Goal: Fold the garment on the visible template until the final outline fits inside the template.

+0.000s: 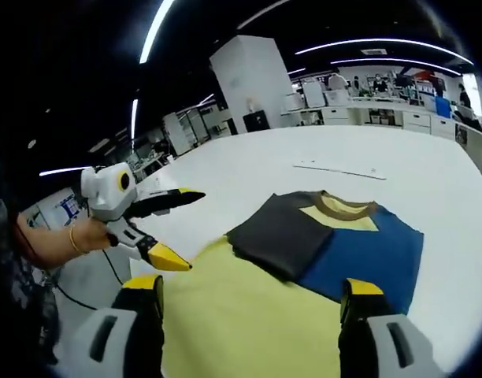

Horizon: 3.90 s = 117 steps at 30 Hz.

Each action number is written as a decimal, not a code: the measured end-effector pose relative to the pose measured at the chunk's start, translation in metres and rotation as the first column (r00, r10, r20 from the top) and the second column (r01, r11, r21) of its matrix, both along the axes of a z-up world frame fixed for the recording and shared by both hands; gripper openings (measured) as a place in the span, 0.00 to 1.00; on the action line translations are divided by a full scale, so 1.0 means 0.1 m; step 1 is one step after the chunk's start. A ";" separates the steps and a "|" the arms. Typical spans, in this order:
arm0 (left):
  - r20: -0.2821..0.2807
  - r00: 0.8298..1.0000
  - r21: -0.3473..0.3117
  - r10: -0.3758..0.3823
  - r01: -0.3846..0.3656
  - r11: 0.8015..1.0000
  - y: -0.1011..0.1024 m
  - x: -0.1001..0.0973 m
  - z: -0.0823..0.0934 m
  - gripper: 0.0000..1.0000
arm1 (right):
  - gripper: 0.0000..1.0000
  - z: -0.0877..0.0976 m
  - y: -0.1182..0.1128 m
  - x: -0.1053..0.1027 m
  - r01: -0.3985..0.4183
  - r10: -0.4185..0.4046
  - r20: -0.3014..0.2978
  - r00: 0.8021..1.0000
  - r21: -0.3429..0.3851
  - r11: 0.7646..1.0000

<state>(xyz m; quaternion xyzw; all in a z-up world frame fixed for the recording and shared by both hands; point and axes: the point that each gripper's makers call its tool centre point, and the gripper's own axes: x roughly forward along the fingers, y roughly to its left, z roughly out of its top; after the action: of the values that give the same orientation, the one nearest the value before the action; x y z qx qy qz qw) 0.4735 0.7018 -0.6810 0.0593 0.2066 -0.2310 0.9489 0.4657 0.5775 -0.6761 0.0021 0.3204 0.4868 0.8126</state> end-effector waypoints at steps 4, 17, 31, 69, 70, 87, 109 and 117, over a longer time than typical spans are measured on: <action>-0.005 1.000 0.007 0.012 -0.012 1.000 0.08 -0.10 -0.01 0.99 | 0.85 -0.03 0.20 -0.01 -0.064 0.064 0.012 0.998 -0.014 0.998; 0.020 1.000 0.029 0.018 -0.019 0.999 0.22 -0.26 0.04 0.99 | 0.66 -0.18 0.74 0.11 -0.185 0.192 0.103 0.976 -0.076 0.980; -0.006 0.999 0.027 0.051 -0.050 0.998 0.33 -0.53 -0.02 0.97 | 0.42 -0.51 1.12 0.23 -0.215 0.225 0.080 0.971 -0.115 0.970; -0.046 0.986 0.002 0.160 -0.160 0.987 0.59 -0.77 -0.11 0.97 | 0.00 -0.78 1.21 0.47 -0.090 0.110 0.078 0.991 -0.227 0.970; -0.046 0.986 0.001 0.162 -0.162 0.987 0.60 -0.76 -0.11 0.97 | 0.00 -0.76 1.20 0.47 -0.092 0.112 0.079 0.991 -0.220 0.971; -0.051 0.989 0.009 0.141 -0.141 0.990 0.56 -0.77 -0.11 0.96 | 0.00 -0.55 0.63 0.65 0.092 -0.067 0.129 0.989 -0.200 0.975; -0.052 0.992 0.020 0.113 -0.112 0.993 0.52 -0.75 -0.10 0.96 | 0.00 -0.59 -0.34 0.80 0.305 -0.281 0.127 0.951 -0.243 0.921; -0.047 0.994 0.025 0.098 -0.096 0.995 0.47 -0.71 -0.08 0.96 | 0.00 -0.56 -0.54 0.80 0.349 -0.329 0.120 0.937 -0.223 0.910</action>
<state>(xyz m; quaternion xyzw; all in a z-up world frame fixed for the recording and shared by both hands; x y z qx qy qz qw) 0.4030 0.7487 -0.6888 0.0545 0.2348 -0.1836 0.9530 0.5459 0.5232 -0.7325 -0.0602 0.3391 0.2956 0.8911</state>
